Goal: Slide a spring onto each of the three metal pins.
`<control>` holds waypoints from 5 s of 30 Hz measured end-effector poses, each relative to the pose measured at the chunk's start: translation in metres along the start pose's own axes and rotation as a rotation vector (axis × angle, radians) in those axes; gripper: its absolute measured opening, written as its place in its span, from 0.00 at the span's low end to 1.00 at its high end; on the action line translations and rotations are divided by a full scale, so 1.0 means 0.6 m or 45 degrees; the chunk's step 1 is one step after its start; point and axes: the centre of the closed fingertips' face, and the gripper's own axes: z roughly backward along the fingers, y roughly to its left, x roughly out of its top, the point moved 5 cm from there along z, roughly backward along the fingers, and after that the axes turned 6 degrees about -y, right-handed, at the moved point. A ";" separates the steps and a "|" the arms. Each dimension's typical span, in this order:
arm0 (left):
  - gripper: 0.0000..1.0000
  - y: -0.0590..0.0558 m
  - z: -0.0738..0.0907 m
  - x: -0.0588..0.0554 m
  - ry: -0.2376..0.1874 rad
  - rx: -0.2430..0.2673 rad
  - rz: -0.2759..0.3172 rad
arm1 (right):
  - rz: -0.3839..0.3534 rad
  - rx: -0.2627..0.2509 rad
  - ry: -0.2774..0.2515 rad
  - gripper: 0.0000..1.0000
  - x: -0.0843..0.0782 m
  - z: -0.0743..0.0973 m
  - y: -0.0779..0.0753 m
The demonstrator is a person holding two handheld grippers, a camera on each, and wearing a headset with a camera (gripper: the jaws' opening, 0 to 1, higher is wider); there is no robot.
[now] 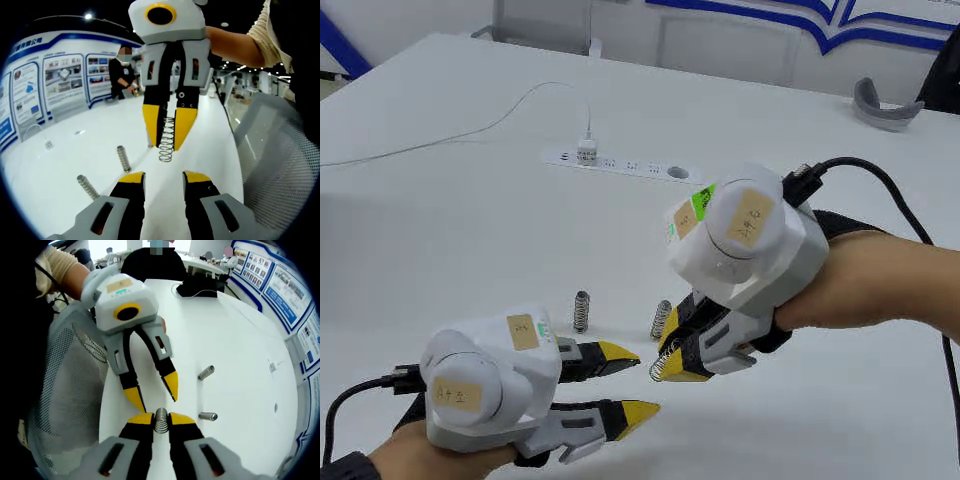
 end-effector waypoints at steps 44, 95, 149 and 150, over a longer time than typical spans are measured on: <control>0.60 0.062 0.066 -0.032 0.039 0.181 0.100 | -0.119 -0.161 0.063 0.13 -0.057 0.088 -0.069; 0.68 0.064 0.065 -0.043 0.061 0.203 0.130 | -0.275 -0.129 0.272 0.13 -0.156 0.069 -0.136; 0.66 0.064 0.061 -0.046 0.085 0.192 0.129 | -0.289 -0.082 0.324 0.13 -0.180 0.003 -0.140; 0.66 0.064 0.061 -0.046 0.086 0.192 0.128 | -0.290 -0.081 0.323 0.13 -0.180 0.002 -0.141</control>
